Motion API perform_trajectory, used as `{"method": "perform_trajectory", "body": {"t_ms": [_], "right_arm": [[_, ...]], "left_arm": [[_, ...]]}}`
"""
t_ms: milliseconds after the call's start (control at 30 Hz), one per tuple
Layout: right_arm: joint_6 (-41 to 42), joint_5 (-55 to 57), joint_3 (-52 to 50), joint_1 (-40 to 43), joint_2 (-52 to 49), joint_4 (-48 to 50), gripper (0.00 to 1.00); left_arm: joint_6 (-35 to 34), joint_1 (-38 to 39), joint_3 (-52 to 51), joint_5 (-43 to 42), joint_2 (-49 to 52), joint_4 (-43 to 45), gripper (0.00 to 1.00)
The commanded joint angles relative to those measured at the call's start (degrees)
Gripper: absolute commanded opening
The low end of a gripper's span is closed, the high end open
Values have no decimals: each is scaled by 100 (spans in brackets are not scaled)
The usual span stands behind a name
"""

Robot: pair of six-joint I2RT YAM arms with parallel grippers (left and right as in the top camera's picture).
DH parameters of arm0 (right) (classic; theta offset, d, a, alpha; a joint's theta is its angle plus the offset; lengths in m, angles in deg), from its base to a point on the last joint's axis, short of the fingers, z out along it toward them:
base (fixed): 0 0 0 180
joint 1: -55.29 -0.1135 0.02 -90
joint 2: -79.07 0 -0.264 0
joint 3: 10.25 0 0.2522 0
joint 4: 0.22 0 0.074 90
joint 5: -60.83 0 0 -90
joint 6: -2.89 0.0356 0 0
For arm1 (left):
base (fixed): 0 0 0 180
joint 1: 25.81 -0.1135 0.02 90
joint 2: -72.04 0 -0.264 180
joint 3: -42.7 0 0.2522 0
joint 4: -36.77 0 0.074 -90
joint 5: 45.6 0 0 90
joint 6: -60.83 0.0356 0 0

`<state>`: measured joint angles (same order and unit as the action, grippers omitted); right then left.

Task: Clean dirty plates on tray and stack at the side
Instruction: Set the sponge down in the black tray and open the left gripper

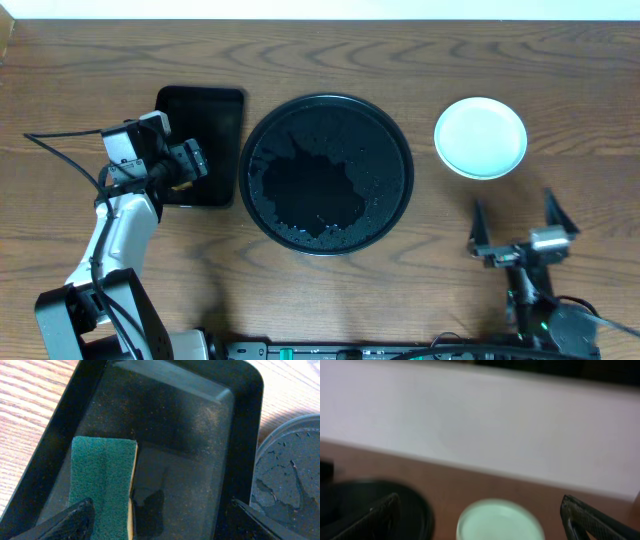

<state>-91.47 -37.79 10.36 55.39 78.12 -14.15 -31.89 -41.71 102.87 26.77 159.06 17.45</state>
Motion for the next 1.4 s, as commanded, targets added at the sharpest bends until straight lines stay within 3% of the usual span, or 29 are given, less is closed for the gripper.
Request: {"method": "perform_trajectory", "body": {"t_ms": [0, 133, 1200, 1367], "right_arm": [[153, -66, -546, 70, 63, 20, 99], [195, -63, -654, 70, 68, -343, 99], [216, -63, -654, 70, 66, -330, 99], [216, -63, -654, 70, 66, -330, 99]], "left_arm": [[55, 13, -22, 20, 4, 7, 84], [55, 13, -22, 20, 4, 7, 84], [55, 22, -22, 33, -7, 0, 85], [57, 70, -24, 37, -813, -680, 85]]}}
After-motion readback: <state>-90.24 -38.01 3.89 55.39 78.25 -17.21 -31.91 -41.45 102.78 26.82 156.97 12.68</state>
